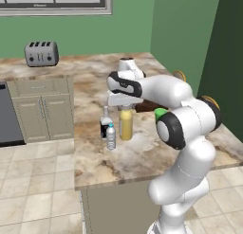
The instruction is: Place the drinks on the dining counter in a tight cluster.
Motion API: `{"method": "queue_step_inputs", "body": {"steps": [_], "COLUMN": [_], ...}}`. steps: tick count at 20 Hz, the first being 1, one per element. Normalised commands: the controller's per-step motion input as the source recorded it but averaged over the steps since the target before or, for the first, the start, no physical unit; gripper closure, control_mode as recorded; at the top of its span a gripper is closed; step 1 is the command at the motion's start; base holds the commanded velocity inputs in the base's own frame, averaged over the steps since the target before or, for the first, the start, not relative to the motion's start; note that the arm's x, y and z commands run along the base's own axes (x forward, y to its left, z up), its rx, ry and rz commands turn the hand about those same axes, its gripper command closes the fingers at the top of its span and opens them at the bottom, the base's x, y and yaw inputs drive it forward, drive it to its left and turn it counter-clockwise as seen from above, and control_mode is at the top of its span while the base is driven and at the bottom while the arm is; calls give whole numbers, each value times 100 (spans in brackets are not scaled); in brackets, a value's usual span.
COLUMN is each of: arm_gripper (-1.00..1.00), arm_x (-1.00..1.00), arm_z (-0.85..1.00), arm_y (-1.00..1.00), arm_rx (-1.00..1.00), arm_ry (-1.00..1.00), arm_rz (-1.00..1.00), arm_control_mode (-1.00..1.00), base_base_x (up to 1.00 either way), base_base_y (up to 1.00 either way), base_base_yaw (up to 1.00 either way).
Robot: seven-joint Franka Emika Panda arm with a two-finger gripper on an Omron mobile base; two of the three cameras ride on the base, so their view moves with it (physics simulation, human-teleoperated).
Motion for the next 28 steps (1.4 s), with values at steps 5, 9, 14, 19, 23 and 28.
{"method": "queue_step_inputs", "body": {"steps": [5,9,14,19,23,28], "arm_gripper": [100,100,100,100,-100,-100], "arm_x": [17,1,0,0,0,0], "arm_z": [-26,-16,-5,0,0,0], "arm_y": [0,0,0,0,0,0], "arm_rx": [0,0,0,0,0,0], "arm_ry": [0,0,0,0,0,1], "arm_rz": [0,0,0,0,0,0], "arm_control_mode": [-100,-100,-100,-100,-100,-100], "base_base_x": [0,0,0,0,0,0], "base_base_y": [0,0,0,0,0,0], "base_base_yaw": [0,0,0,0,0,0]}}
